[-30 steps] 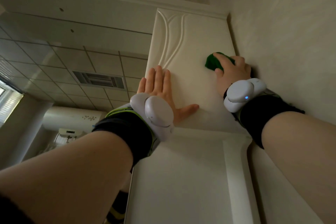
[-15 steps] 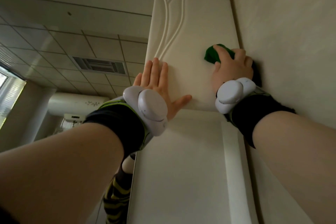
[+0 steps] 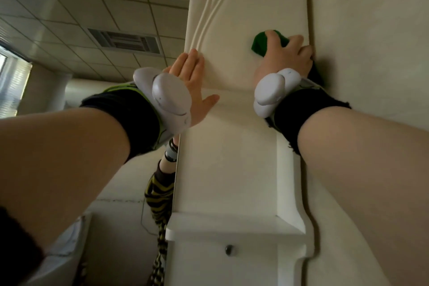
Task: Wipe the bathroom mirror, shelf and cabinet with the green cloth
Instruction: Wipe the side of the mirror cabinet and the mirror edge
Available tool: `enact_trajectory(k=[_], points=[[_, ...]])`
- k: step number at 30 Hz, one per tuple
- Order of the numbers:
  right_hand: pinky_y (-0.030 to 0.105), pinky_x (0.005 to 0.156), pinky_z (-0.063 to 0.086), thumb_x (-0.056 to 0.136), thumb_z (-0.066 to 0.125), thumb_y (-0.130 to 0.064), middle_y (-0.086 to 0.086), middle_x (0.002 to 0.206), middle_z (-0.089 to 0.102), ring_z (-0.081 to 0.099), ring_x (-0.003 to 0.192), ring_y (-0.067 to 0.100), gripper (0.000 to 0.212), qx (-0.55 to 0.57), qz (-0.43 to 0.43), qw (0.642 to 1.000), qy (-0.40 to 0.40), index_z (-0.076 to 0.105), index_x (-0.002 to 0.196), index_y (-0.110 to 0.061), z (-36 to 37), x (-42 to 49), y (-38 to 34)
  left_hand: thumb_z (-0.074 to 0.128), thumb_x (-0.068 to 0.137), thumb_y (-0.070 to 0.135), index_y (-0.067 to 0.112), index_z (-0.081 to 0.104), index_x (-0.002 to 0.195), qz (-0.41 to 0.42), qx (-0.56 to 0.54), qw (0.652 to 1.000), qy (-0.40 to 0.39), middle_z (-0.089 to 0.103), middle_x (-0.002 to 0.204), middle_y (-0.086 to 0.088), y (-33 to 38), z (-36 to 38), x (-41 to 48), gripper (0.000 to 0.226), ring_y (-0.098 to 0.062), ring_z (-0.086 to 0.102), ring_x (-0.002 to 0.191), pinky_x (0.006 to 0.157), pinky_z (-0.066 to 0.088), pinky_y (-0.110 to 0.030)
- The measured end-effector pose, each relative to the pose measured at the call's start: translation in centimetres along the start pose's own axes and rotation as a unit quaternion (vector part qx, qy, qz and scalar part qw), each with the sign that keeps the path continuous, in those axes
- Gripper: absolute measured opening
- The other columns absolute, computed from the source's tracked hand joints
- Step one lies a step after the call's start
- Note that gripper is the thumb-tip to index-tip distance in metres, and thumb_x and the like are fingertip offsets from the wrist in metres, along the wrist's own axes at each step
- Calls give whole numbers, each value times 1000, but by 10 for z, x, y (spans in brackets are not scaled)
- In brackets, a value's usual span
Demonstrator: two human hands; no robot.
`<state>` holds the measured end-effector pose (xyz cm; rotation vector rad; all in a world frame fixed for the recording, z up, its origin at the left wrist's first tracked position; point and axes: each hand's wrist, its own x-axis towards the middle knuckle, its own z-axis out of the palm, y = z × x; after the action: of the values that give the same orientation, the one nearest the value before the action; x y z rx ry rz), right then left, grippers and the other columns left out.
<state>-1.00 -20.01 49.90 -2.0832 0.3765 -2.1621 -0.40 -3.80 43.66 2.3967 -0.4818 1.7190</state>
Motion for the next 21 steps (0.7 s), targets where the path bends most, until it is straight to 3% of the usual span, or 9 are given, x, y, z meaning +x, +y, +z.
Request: enact_trajectory(k=[5,8,13,21], points=[[40,74,34,75,50,-14,14,125,36,40,103,35,60,27,-12,994,-108,36,131,-29,-22,-7,-11,37,95,49,18,5,150,-3,24,999,-21,-6,158,0,-23,-14,-26,71,-16,-5,144,115,0,-34],[37,70,32,79,46,-11,13,123,37,41,101,33,55,73,-30,992,-100,37,130,-31,-28,-23,-27,37,95,52,15,6,150,-22,52,998,-34,-5,158,-3,-45,-23,-36,73,-18,-5,144,115,1,-35],[35,72,33,87,44,-13,11,125,38,41,104,33,48,111,-76,986,-95,39,130,-32,-37,-50,-64,34,95,52,16,4,150,-22,80,995,-51,-6,158,-2,-72,-31,-50,72,-17,-6,144,117,1,-37],[37,83,36,88,46,-12,9,132,35,39,111,33,53,138,-122,976,-115,34,135,-34,-43,-67,-121,39,95,50,15,6,150,-11,98,994,-54,-6,158,-4,-106,-46,-50,73,-19,-5,145,117,0,-38]])
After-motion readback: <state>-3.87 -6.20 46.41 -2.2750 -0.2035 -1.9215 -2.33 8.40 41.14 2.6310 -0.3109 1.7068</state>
